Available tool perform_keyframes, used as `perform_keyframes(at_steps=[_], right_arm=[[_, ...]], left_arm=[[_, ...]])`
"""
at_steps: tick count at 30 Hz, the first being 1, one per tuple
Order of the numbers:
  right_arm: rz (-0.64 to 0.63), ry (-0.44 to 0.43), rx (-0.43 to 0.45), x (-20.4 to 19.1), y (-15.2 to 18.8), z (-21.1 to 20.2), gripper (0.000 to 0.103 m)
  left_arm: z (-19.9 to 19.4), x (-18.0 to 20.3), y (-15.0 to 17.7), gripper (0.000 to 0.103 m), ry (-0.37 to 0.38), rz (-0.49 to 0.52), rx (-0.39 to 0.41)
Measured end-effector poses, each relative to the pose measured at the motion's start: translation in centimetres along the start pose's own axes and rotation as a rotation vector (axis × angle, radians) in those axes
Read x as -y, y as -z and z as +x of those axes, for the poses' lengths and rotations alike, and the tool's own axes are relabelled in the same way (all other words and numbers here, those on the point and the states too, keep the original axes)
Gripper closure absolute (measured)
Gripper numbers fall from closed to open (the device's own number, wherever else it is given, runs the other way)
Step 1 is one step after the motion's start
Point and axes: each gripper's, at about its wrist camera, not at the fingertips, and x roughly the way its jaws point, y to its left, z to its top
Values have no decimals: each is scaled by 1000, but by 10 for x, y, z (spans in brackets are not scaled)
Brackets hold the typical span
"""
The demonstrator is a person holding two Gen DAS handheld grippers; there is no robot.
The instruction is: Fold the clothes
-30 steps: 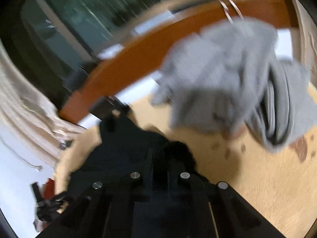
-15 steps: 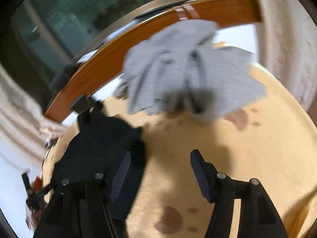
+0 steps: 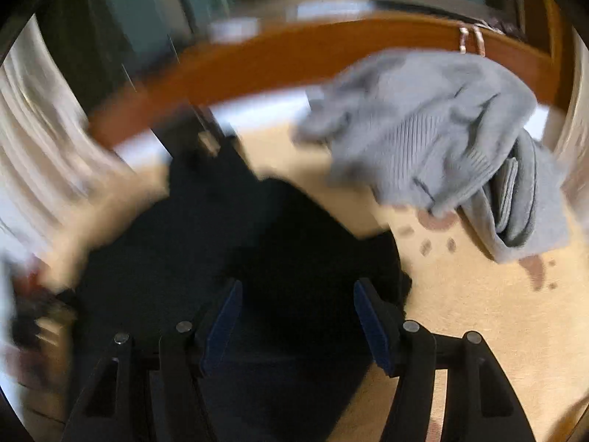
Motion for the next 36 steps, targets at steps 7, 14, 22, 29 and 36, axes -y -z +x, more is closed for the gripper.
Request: perform_keyframes(at_steps=[7, 14, 22, 29, 36], right_arm=[[-119, 113, 57, -18, 16, 10, 34], [-116, 100, 80, -9, 17, 9, 29], [-126, 161, 105, -15, 19, -16, 28], [-100, 57, 172, -30, 8, -31, 18], [-158, 107, 60, -41, 23, 12, 11]], left_arm=[[-4, 1, -1, 0, -20, 19, -3], [-13, 6, 2, 0, -83, 124, 17], [-42, -20, 13, 0, -199, 139, 46], [-65, -33, -10, 0, -161, -29, 99], [-26, 34, -21, 0, -144, 135, 25]])
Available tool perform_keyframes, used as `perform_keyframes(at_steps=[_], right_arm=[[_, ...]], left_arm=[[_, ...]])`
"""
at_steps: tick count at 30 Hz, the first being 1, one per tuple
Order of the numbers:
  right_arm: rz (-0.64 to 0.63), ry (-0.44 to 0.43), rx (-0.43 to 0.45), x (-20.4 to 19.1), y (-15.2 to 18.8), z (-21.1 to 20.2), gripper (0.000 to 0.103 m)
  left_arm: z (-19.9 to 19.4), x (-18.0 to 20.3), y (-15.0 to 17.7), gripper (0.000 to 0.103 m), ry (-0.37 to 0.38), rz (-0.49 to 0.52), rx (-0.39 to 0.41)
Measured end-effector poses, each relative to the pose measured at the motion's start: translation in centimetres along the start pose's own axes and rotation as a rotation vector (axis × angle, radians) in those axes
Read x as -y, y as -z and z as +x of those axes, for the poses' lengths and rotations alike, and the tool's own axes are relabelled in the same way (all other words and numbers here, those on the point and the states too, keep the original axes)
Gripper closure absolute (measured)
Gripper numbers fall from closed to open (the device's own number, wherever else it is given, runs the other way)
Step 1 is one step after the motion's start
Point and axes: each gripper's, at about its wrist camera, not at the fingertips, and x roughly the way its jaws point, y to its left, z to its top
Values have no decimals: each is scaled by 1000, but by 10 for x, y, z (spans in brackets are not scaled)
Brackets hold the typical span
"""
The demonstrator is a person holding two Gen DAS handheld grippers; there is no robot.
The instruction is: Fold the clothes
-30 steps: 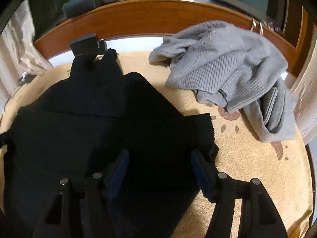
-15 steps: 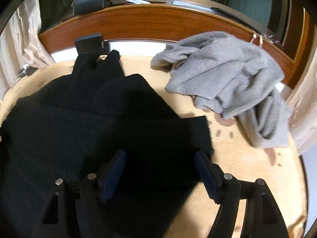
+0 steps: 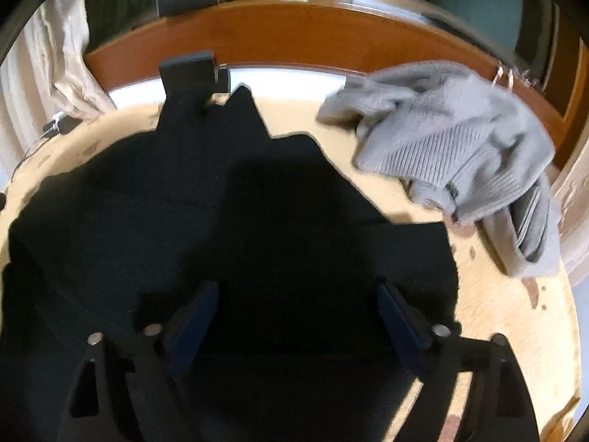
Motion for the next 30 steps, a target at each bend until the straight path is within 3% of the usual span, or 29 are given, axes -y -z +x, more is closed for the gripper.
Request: perform_keyframes(at_steps=[2, 4, 8, 12, 18, 20, 24, 30], right_arm=[[8, -8, -4, 3, 1, 0, 9], [15, -23, -4, 6, 2, -1, 8], [14, -32, -5, 7, 6, -1, 8], [13, -34, -5, 4, 6, 4, 8], [16, -44, -6, 5, 5, 7, 6], [17, -53, -9, 5, 5, 7, 0], [17, -61, -12, 4, 5, 8, 0], [16, -63, -12, 5, 5, 7, 0]], left_arm=[[16, 14, 8, 0, -41, 78, -45], [16, 9, 17, 0, -11, 56, -27], [17, -15, 28, 0, 76, -15, -69], [12, -13, 30, 0, 66, -2, -72], [-6, 4, 8, 0, -33, 32, -24], [-18, 12, -3, 0, -36, 30, 22], [-27, 41, -21, 0, 2, 43, 75], [20, 81, -10, 0, 9, 93, -24]])
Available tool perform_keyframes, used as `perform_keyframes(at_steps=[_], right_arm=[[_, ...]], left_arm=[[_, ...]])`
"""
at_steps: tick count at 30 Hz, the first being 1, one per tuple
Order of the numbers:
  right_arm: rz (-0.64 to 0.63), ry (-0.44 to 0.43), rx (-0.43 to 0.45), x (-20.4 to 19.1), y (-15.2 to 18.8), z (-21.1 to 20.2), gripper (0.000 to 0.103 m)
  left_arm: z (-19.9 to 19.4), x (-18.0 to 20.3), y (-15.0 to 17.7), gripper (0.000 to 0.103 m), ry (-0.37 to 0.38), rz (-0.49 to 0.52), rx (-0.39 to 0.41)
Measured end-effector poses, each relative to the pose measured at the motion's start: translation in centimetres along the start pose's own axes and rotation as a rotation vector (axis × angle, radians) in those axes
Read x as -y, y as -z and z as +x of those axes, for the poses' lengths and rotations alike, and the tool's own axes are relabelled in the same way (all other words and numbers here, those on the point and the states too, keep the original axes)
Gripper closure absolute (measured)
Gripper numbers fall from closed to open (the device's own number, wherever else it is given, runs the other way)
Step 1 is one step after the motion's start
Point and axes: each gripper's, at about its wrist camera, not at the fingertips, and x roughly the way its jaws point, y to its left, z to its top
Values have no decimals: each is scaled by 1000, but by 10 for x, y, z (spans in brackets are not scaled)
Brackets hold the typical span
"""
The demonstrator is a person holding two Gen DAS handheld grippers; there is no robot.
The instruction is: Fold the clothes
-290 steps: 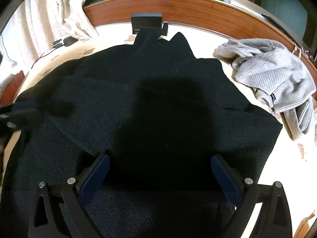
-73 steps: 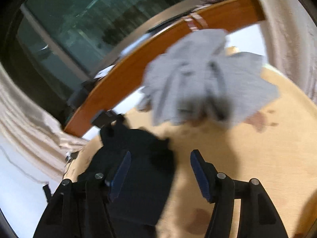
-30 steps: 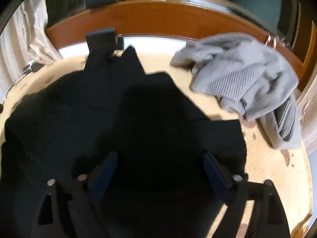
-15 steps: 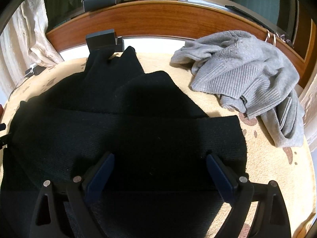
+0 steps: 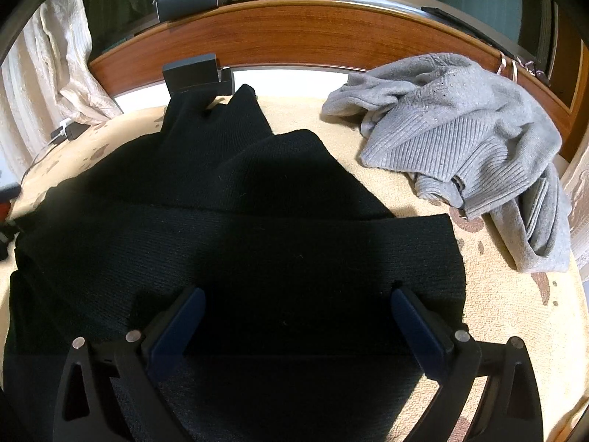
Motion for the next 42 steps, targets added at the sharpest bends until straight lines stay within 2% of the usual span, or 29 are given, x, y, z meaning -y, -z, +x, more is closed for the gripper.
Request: perform_keyframes(at_steps=[4, 5, 9, 14, 17, 20, 22, 24, 27, 28, 31, 42], right_arm=[[-4, 3, -1, 0, 0, 0, 0], [-5, 3, -2, 0, 0, 0, 0], [-9, 6, -3, -1, 0, 0, 0], [-9, 6, -3, -1, 0, 0, 0], [-9, 5, -3, -1, 0, 0, 0], [-9, 5, -3, -1, 0, 0, 0], [-9, 5, -3, -1, 0, 0, 0], [-9, 4, -3, -1, 0, 0, 0], [-9, 4, -3, -1, 0, 0, 0], [-9, 3, -3, -1, 0, 1, 0], [-9, 3, -4, -1, 0, 1, 0], [-7, -2, -5, 0, 0, 0, 0]], left_arm=[[12, -17, 12, 0, 104, -115, 6], [12, -18, 14, 0, 111, -116, 11], [11, -17, 18, 0, 113, -81, 15], [11, -20, 18, 0, 124, -85, 8], [7, -24, 10, 0, 126, -150, -17], [-6, -23, 3, 0, 143, -199, 7], [-12, -16, -4, 0, 150, -187, 32], [-12, -5, -10, 0, 121, -141, 47], [9, 7, -12, 0, 60, -82, 7], [20, 6, -9, 0, 71, -86, -19], [23, -8, 0, 0, 155, -142, 22], [23, -8, 4, 0, 160, -134, 40]])
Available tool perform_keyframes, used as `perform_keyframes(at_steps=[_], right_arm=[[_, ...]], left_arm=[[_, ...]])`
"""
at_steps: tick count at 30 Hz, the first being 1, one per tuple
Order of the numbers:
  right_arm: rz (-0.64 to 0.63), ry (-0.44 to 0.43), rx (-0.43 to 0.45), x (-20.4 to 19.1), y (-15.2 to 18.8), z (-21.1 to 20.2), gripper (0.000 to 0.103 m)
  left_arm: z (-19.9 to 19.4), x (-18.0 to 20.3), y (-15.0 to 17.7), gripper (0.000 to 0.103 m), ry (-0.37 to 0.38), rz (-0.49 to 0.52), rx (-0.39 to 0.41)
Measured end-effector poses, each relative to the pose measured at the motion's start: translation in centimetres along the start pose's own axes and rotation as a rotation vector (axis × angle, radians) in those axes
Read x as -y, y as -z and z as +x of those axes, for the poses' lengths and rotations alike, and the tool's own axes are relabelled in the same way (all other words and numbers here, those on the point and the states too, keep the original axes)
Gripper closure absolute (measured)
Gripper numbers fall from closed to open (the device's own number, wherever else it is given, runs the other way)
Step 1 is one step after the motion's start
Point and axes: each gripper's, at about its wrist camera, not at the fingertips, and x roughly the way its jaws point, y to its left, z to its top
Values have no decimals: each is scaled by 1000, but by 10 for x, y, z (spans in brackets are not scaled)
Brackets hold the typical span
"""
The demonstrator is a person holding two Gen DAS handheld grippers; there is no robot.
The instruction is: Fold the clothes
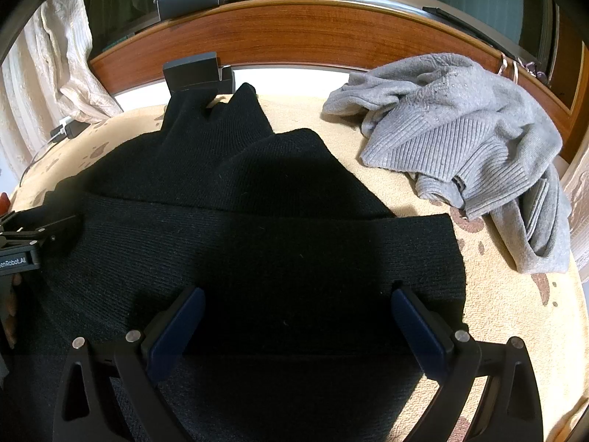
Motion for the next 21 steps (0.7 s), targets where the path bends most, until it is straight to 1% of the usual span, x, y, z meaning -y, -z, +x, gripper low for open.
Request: perform_keyframes(at_steps=[5, 7, 8, 10, 13, 16, 18, 21], right_arm=[[-12, -18, -18, 2, -4, 0, 0], [0, -37, -66, 6, -12, -1, 1], [13, -43, -75, 8, -18, -4, 1], [59, -47, -30, 11, -34, -17, 1], [-1, -94, 67, 2, -73, -32, 1], [-35, -158, 97, -4, -119, -22, 1], [-9, -209, 75, -2, -148, -2, 1], [73, -293, -27, 3, -184, 43, 1]], left_arm=[[2, 0, -1, 0, 8, -2, -2], [2, 0, -1, 0, 10, -1, -3], [2, 0, -1, 0, 10, -1, -3], [3, 0, -1, 0, 10, -1, -5], [3, -1, -2, 0, 11, -2, -5], [4, -1, -1, 0, 11, -2, -5], [4, -1, -1, 0, 12, -3, -5], [4, -1, 0, 0, 13, -4, -4]])
